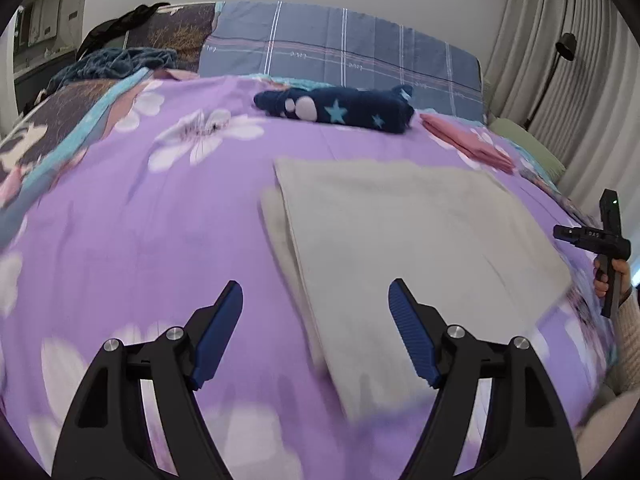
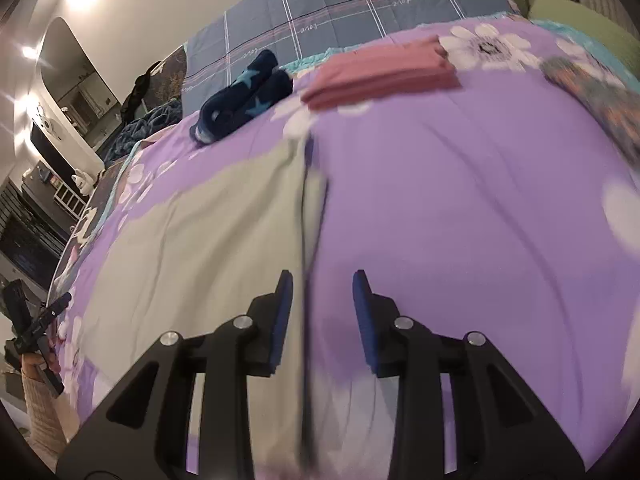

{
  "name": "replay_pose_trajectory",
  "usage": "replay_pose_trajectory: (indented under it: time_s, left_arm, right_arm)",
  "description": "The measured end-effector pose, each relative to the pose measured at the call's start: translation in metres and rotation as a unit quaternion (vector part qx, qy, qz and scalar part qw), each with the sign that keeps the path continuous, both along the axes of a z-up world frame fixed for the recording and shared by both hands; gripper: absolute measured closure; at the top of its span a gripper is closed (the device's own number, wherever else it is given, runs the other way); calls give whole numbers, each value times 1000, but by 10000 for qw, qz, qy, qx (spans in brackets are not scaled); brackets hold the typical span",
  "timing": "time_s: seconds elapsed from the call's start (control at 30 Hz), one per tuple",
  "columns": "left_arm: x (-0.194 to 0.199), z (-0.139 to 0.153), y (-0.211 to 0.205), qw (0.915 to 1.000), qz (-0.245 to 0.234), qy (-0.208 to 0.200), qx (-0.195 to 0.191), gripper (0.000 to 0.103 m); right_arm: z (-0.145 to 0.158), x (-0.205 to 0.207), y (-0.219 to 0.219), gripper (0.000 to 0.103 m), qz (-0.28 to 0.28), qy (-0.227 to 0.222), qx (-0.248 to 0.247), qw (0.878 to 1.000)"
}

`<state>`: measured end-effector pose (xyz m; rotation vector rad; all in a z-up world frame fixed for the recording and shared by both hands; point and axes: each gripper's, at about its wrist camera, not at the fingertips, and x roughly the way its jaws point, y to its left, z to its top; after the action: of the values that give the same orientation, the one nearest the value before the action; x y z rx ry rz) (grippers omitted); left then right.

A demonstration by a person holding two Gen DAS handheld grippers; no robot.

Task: Fold small clothes

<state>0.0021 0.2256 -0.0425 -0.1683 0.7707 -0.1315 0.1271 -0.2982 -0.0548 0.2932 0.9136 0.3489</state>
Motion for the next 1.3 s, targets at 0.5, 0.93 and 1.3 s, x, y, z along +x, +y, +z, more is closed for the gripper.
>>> replay_pose_trajectory:
  time_s: [0.5, 0.93, 1.3]
  left_arm:
    - [-28, -28, -57, 9774, -509, 37, 2050, 99]
    - [-49, -15, -40, 9884, -17, -88, 1518, 89]
    - [33, -23, -270, 9580, -2746, -175, 801, 50]
  right_arm:
    - [-10, -84, -1, 56, -13, -54, 46, 10000]
    - [-11, -82, -8, 54, -30, 4, 185, 9998]
    - [-16, -94, -26, 56, -126, -45, 636, 9979]
